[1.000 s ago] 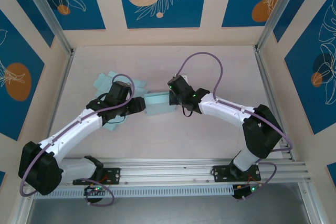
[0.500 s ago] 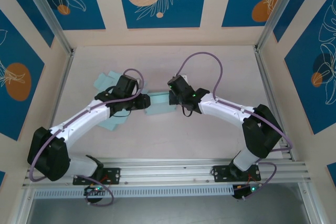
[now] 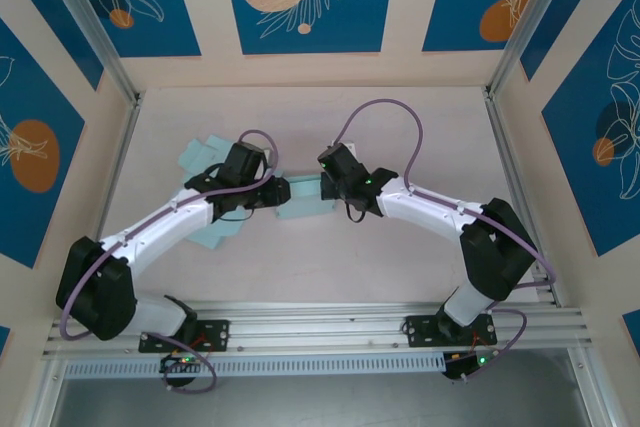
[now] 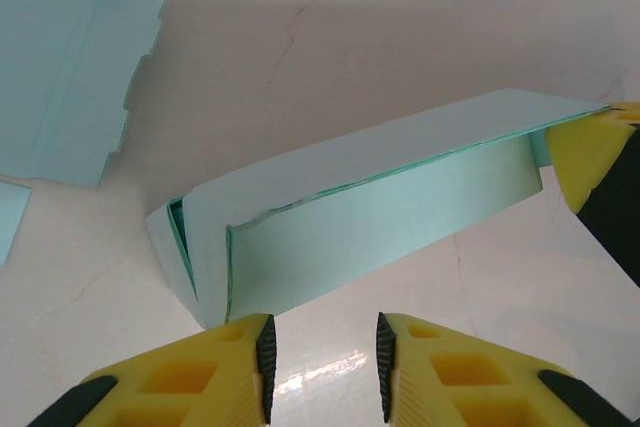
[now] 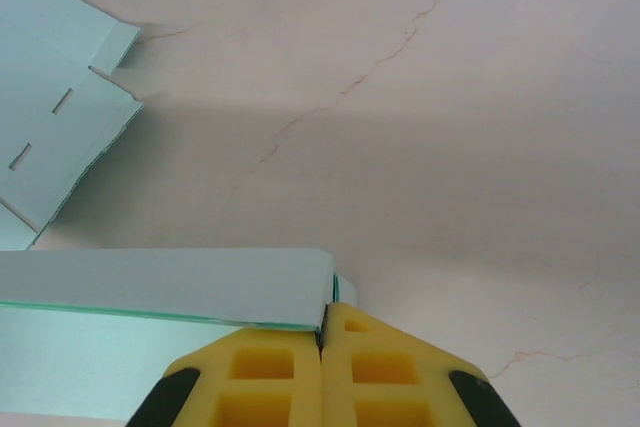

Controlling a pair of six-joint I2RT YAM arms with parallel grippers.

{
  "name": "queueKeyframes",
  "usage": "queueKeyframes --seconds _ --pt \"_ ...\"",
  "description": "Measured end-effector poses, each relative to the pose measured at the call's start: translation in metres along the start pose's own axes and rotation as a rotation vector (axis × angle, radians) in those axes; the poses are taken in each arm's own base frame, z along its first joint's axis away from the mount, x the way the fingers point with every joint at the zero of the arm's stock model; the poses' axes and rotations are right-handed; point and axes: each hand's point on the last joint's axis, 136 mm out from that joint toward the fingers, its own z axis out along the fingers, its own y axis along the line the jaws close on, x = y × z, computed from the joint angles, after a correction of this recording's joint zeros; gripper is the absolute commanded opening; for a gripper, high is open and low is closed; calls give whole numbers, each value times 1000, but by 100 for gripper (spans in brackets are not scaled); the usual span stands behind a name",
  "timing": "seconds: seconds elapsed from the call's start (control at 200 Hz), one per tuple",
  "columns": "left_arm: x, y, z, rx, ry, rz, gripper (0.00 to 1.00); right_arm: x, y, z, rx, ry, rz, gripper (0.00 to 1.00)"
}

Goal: Fold the paper box

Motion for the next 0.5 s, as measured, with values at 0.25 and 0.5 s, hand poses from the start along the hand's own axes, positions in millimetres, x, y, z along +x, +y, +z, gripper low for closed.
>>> queueKeyframes --seconds 0.25,0.5 --pt "3 1 -21 -33 13 27 52 0 0 1 1 1 0 0" --pt "-13 5 -44 -98 -60 97 62 -1 0 1 4 -1 -1 0"
